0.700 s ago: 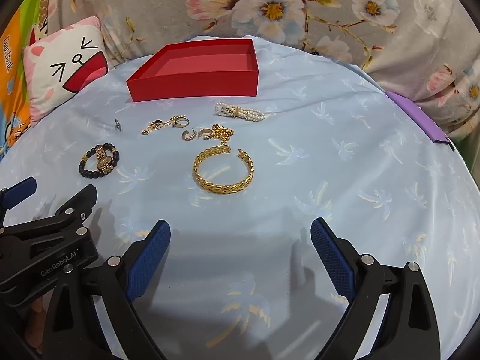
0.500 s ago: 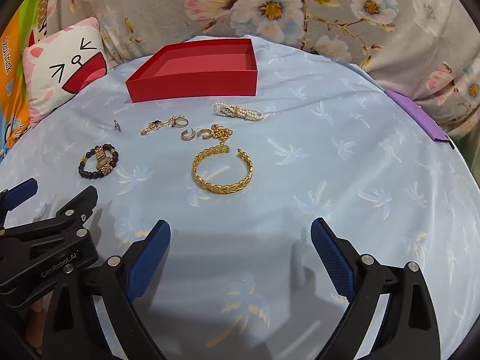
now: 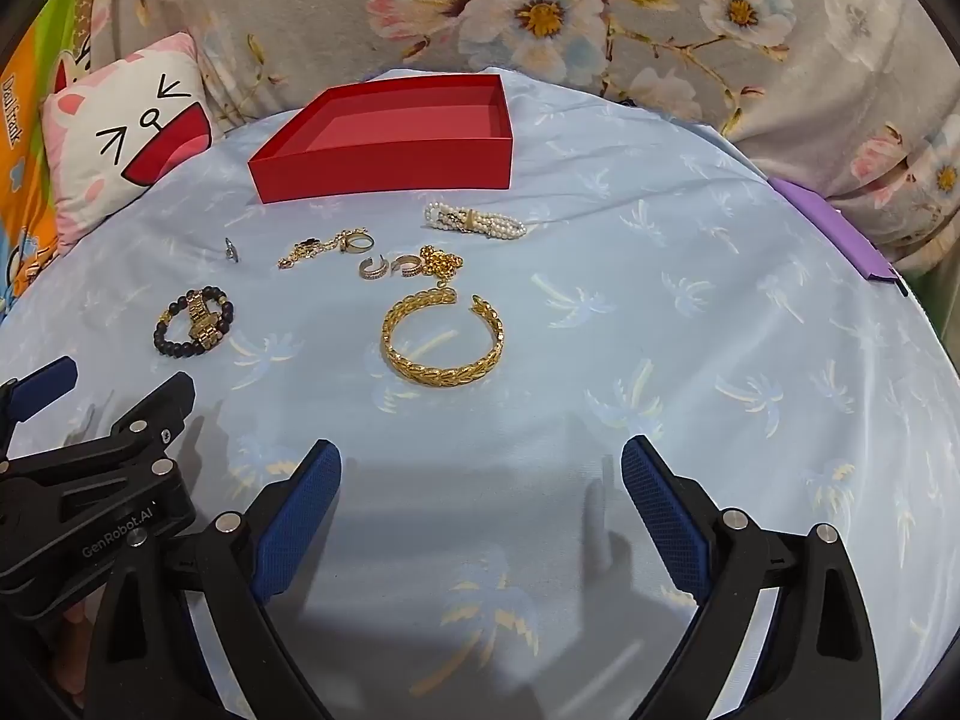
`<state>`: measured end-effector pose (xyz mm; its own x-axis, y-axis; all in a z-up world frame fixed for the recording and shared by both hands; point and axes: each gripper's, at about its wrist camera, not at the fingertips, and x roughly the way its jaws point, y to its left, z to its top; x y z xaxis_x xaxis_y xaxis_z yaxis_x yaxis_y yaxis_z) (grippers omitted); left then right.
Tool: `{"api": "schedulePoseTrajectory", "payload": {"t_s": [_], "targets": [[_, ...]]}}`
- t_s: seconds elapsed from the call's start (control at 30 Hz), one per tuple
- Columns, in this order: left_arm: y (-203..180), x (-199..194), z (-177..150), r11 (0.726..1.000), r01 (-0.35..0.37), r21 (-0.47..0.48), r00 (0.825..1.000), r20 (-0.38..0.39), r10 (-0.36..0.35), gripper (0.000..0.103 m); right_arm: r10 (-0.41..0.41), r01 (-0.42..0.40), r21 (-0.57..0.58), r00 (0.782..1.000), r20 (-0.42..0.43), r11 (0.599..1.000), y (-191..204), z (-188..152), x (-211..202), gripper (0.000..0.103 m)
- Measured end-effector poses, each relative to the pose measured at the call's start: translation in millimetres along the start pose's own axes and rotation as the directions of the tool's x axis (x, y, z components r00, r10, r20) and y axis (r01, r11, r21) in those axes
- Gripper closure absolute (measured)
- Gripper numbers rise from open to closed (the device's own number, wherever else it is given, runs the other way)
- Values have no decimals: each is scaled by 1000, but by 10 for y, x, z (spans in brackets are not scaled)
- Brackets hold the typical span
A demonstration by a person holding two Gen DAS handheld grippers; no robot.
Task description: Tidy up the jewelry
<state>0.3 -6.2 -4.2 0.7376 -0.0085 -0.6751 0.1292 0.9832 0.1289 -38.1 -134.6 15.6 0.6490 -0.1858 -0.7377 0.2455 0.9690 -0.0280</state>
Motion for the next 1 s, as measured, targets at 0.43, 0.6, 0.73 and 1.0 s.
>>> {"api": "schedulePoseTrajectory", "payload": {"t_s": [0.43, 0.6, 0.73, 1.0], "targets": [[8, 2, 3, 1000, 1, 1, 1000, -1, -1, 9, -1, 1, 2, 1000, -1, 1000, -9, 2, -1, 10], [19, -4, 5, 1000, 2, 2, 1000, -1, -2, 9, -1, 1, 3, 1000, -2, 1000, -10, 3, 0, 10], [15, 0, 5, 1000, 2, 2, 1000, -2, -2, 9, -2, 2, 3, 1000, -1, 1000, -10, 4, 0, 10], [10, 17, -1, 1000, 7, 0, 1000, -5, -7, 9, -1, 1, 4, 1000, -3, 1000, -8, 5, 5, 10]]}}
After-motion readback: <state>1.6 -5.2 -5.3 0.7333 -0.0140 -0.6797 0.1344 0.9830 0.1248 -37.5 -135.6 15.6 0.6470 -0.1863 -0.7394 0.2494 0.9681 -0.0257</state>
